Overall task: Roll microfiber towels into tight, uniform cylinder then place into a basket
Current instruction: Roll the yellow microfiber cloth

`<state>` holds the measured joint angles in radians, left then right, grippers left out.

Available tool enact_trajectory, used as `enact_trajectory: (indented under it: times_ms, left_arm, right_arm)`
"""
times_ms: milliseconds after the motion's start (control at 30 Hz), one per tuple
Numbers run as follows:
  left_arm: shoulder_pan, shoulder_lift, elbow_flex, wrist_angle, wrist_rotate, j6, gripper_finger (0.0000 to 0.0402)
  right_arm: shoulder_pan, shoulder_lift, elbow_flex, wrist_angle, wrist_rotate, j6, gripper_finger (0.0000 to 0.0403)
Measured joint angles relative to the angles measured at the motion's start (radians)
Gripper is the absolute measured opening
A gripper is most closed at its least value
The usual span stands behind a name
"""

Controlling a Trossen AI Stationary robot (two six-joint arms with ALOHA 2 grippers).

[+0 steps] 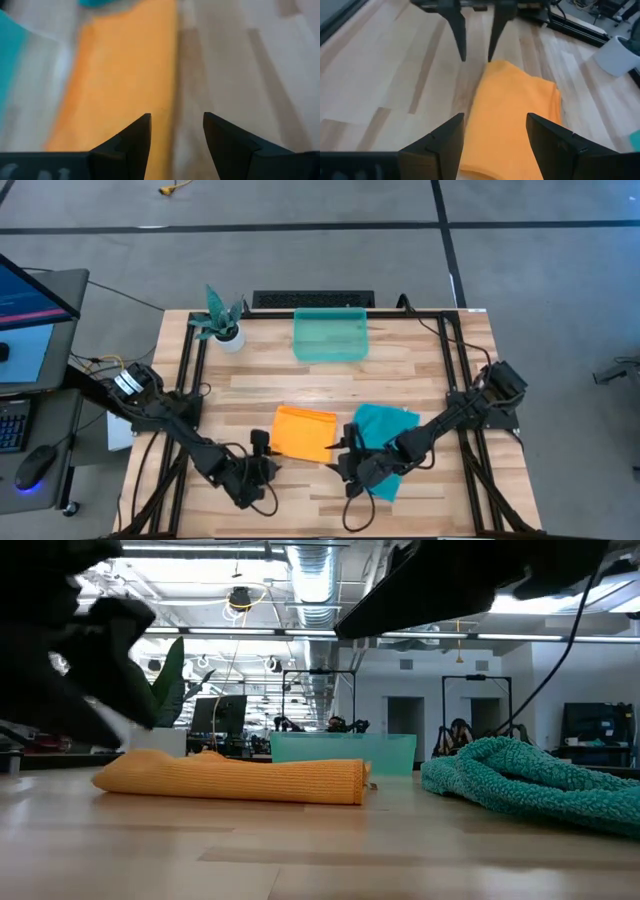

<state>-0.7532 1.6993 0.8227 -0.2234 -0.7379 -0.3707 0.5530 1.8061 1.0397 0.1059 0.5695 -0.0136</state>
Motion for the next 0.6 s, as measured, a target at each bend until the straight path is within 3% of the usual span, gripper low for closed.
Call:
enact_trajectory:
  times_ms: [133,300,600]
  left_arm:
    - [0.032,0.0,-0.007,-0.013,-0.026,0.006,0.0174]
    - [0.092,0.004,-0.009,-0.058,0.133,-0.051,0.0173]
    - [0.126,0.004,-0.009,-0.048,0.277,-0.115,0.0173]
  right_arm:
    - [-0.027,0.0,0.0,-0.003,-0.07,0.062,0.0235]
    - [-0.015,0.0,0.0,-0.005,-0.094,0.092,0.0235]
    - [0.001,0.0,0.0,-0.008,-0.097,0.085,0.0235]
